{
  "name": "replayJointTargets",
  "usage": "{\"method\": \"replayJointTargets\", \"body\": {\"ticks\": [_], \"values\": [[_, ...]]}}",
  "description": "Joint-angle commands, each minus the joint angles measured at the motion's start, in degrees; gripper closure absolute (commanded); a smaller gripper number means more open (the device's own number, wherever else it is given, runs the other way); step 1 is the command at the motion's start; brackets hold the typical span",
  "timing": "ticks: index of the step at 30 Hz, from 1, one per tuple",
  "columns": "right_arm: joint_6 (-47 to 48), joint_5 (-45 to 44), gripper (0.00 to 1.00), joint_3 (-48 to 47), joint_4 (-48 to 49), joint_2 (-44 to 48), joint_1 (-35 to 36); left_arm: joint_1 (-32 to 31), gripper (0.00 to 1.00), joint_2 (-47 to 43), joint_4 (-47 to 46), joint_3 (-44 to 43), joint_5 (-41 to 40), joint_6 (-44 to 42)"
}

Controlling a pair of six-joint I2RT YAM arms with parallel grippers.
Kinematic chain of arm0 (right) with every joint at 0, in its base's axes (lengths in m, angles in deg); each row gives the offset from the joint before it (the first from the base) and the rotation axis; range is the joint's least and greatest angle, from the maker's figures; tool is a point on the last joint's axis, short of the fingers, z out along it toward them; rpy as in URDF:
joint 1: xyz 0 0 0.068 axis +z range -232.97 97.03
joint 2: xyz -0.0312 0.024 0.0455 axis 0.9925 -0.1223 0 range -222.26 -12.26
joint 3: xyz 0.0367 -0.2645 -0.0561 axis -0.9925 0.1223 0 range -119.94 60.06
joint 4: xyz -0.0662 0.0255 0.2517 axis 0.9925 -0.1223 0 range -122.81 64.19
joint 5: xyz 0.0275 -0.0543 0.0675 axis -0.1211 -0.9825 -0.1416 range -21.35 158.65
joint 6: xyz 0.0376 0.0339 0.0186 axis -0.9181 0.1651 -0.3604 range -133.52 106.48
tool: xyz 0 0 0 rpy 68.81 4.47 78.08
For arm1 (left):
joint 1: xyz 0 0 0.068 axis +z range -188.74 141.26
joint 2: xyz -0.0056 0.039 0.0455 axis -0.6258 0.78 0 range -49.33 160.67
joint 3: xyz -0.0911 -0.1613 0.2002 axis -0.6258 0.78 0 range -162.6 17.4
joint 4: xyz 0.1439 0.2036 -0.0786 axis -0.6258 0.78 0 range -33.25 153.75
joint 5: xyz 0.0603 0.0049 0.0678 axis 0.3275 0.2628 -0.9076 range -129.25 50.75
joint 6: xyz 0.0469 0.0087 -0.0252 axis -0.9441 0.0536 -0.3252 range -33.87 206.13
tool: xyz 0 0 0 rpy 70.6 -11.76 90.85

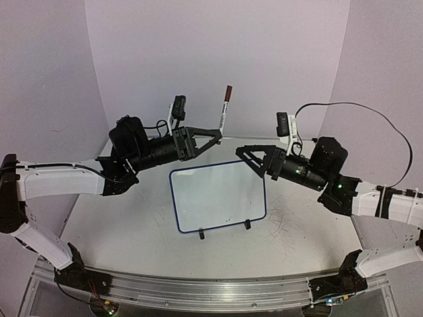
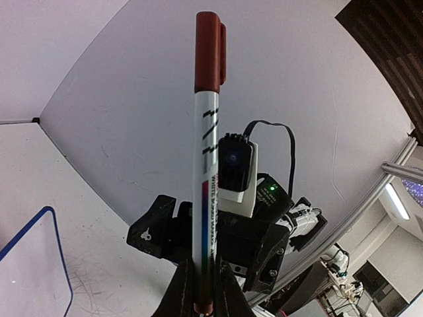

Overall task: Write a sentence on the whiteboard
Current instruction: Pass from the left arm to the right

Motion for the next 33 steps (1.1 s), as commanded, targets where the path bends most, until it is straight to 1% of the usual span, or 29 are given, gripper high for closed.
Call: {"method": "replayJointTargets", "body": {"ticks": [1, 3, 6, 9, 12, 16, 19, 25, 26, 27, 29, 30, 32, 33], "values": [[-4.9, 0.0, 0.08, -0.3, 16.3, -1.9, 0.2, -3.7, 1.0, 2.4, -10.6, -1.1, -2.8, 2.9], [-6.1, -2.2, 0.1, 0.0, 17.7, -1.3, 0.2, -4.8, 1.0, 4.1, -11.2, -1.8, -1.9, 2.9], [-8.5, -6.7, 0.11, 0.6, 18.8, 0.6, 0.2, -5.4, 1.0, 5.4, -11.4, -1.3, -1.8, 2.6], [-9.7, -6.4, 0.13, -2.2, 18.0, 0.2, 0.2, -5.5, 1.0, 5.7, -11.4, -0.6, -2.1, 2.3], [-11.5, -4.9, 0.26, -5.8, 15.4, -2.5, 0.2, -5.6, 1.0, 6.0, -11.6, -0.8, -1.6, 2.3], [-14.3, -3.6, 0.37, -7.1, 16.1, -5.8, 0.2, -5.7, 1.0, 5.8, -11.7, -0.8, -1.5, 1.8], [-14.6, -2.7, 0.44, -8.1, 16.8, -7.5, 0.2, -6.0, 1.0, 6.1, -11.6, -0.3, -1.8, 1.9], [-14.4, -1.1, 0.82, -7.7, 16.6, -8.2, 0.2, -6.8, 0.99, 6.4, -11.7, 1.5, -3.3, 1.8], [-13.7, -1.0, 0.87, -7.2, 16.3, -7.8, 0.2, -6.8, 0.95, 6.0, -11.6, 2.0, -3.9, 1.6], [-12.6, -1.0, 0.92, -6.6, 15.7, -7.1, 0.1, -6.8, 0.87, 5.6, -11.6, 2.7, -4.7, 1.4], [-9.5, -1.3, 0.99, -5.8, 12.0, -5.8, -0.1, -6.7, 0.64, 4.1, -10.9, 4.3, -5.5, 0.6], [-6.6, -1.7, 1.0, -6.0, 8.6, -5.1, -0.2, -6.6, 0.54, 3.3, -9.5, 5.0, -5.6, 0.0], [1.8, -3.7, 1.0, -7.4, -1.4, -4.0, -0.4, -6.4, 0.33, 1.6, -4.3, 5.2, -5.5, -2.1], [4.7, -5.1, 1.0, -8.3, -7.0, -3.7, -0.3, -6.3, 0.27, 0.6, -1.1, 5.0, -5.3, -3.6]]}}
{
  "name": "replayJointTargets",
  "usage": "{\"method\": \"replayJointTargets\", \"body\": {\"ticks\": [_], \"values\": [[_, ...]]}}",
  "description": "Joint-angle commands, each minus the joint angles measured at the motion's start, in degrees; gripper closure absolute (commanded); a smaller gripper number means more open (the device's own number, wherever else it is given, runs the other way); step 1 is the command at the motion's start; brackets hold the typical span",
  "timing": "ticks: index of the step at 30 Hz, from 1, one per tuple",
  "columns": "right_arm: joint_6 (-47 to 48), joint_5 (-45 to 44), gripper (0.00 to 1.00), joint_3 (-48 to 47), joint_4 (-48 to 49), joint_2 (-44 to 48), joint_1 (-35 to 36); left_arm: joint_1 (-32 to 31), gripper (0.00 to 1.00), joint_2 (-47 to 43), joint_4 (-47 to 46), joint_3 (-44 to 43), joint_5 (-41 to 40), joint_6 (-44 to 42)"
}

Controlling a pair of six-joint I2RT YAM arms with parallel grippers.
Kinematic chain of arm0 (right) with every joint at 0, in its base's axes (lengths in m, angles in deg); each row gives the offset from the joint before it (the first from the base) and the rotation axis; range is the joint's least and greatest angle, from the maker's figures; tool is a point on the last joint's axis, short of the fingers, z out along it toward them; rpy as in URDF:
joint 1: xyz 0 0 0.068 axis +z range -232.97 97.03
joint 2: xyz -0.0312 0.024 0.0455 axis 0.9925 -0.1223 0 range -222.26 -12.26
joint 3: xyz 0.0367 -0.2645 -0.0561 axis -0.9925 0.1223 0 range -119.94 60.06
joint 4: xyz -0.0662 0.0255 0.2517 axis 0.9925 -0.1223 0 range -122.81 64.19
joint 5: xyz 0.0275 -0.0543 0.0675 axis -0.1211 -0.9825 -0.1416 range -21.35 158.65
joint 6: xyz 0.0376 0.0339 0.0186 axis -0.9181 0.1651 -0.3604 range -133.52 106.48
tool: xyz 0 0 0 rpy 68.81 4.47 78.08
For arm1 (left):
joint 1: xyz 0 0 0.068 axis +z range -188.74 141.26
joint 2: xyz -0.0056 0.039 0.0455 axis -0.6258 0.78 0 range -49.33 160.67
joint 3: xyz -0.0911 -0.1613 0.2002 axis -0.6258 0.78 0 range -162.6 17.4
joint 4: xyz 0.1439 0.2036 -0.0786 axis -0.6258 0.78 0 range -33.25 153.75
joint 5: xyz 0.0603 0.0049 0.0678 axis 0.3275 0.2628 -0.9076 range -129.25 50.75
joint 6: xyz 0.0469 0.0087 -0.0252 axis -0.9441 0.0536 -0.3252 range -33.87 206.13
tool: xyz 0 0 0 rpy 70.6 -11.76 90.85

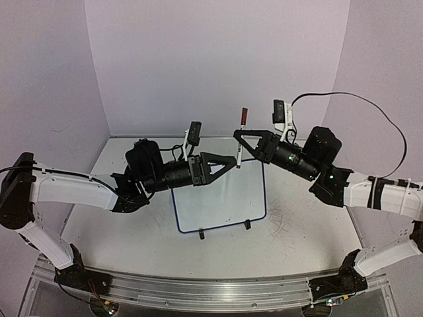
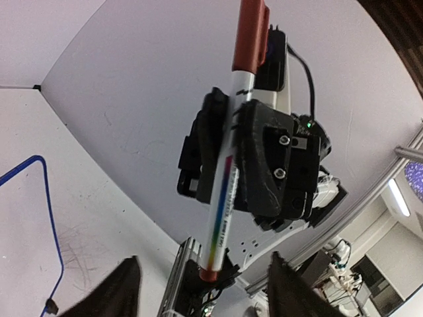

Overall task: Write a sentence on the whiteboard
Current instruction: Pass from the left arm to the right, then pass from the right arm to the left

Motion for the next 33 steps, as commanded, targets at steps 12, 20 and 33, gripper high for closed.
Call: {"method": "replayJointTargets", "body": {"ticks": [12, 20, 33], "values": [[37.4, 3.9, 1.0, -4.0, -41.1, 7.0, 0.5, 2.5, 0.2, -5.8, 22.3, -5.2, 2.2, -6.6], [38.3, 6.8, 1.0, -4.0, -41.1, 5.1, 1.4, 2.4, 0.27, 2.4, 22.6, -12.7, 9.8, -4.8], [39.0, 5.7, 1.0, -2.3, -41.1, 5.3, 2.0, 2.2, 0.63, 3.8, 22.6, -13.1, 8.0, -4.3]]}}
